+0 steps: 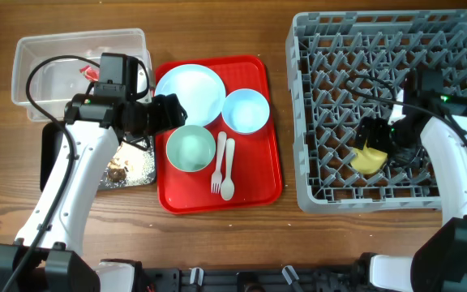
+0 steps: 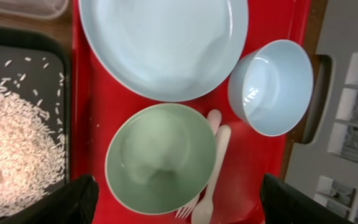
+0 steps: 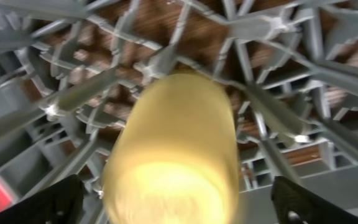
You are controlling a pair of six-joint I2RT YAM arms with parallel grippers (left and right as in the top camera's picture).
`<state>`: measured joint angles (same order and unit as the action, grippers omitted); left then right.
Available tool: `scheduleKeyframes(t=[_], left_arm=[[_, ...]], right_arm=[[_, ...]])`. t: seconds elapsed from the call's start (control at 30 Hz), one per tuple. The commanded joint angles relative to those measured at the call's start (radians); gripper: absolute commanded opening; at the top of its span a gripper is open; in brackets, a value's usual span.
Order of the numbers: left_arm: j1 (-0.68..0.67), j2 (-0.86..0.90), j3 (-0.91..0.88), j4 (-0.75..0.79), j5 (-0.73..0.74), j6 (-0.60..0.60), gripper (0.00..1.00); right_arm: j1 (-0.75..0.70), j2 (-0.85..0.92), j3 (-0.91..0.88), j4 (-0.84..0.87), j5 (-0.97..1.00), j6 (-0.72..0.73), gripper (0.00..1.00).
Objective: Sort waste into correct bins and load items into the dishwasher rack
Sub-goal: 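Place the yellow cup into the dish rack with the right gripper, then grasp the light-blue bowl with the right gripper and set it in the rack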
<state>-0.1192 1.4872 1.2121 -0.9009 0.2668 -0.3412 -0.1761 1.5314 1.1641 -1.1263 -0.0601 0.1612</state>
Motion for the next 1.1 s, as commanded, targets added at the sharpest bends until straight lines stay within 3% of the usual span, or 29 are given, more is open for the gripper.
scheduleKeyframes(t=[0.0, 0.07, 0.13, 0.17, 0.23, 0.33, 0.43, 0.57, 0.63, 0.8, 0.83, 0.87, 0.9, 0.97, 1.0, 1.07], left_arm=[[0.005, -0.019, 0.002, -0.054, -0.151, -0.058, 0.85], [0.005, -0.027, 0.002, -0.090, -0.237, -0.093, 0.87], [0.014, -0.035, 0.002, -0.096, -0.243, -0.110, 0.88], [0.026, -0.042, 0.002, -0.098, -0.242, -0.134, 0.88], [0.056, -0.063, 0.002, -0.100, -0.241, -0.146, 0.89], [0.115, -0.107, 0.002, -0.111, -0.238, -0.146, 0.93], [0.134, -0.114, 0.002, -0.113, -0.234, -0.146, 0.93], [0.134, -0.114, 0.002, -0.115, -0.234, -0.146, 0.93], [0.134, -0.114, 0.002, -0.116, -0.234, -0.146, 0.93], [0.134, -0.114, 0.002, -0.115, -0.234, -0.146, 0.92], [0.134, -0.114, 0.002, -0.115, -0.235, -0.146, 0.92], [0.134, -0.114, 0.002, -0.115, -0.235, -0.146, 0.93], [0.134, -0.114, 0.002, -0.115, -0.234, -0.146, 0.93], [0.134, -0.114, 0.002, -0.115, -0.234, -0.146, 0.92], [0.134, -0.114, 0.002, -0.115, -0.234, -0.146, 0.93], [0.134, -0.114, 0.002, -0.115, -0.234, -0.146, 0.92]], right_arm=[[-0.002, -0.073, 0.168, -0.029, -0.161, -0.084, 1.00], [0.016, -0.119, 0.277, 0.013, -0.283, -0.094, 1.00], [0.070, -0.153, 0.297, 0.174, -0.576, -0.154, 1.00], [0.106, -0.150, 0.297, 0.226, -0.629, -0.141, 1.00], [0.200, -0.128, 0.297, 0.269, -0.539, -0.086, 0.96], [0.423, -0.051, 0.297, 0.281, -0.208, -0.029, 0.87], [0.574, 0.096, 0.297, 0.301, -0.075, 0.028, 0.89], [0.618, 0.292, 0.297, 0.360, -0.026, 0.167, 0.81], [0.618, 0.379, 0.297, 0.386, -0.026, 0.208, 0.66], [0.618, 0.536, 0.296, 0.389, -0.027, 0.261, 0.65], [0.618, 0.542, 0.296, 0.388, -0.026, 0.261, 0.60], [0.618, 0.539, 0.296, 0.391, -0.025, 0.262, 0.46], [0.616, 0.527, 0.296, 0.393, -0.023, 0.280, 0.21], [0.615, 0.496, 0.296, 0.396, 0.028, 0.294, 0.16], [0.615, 0.474, 0.296, 0.397, 0.060, 0.294, 0.06], [0.615, 0.417, 0.296, 0.397, 0.112, 0.282, 0.04]])
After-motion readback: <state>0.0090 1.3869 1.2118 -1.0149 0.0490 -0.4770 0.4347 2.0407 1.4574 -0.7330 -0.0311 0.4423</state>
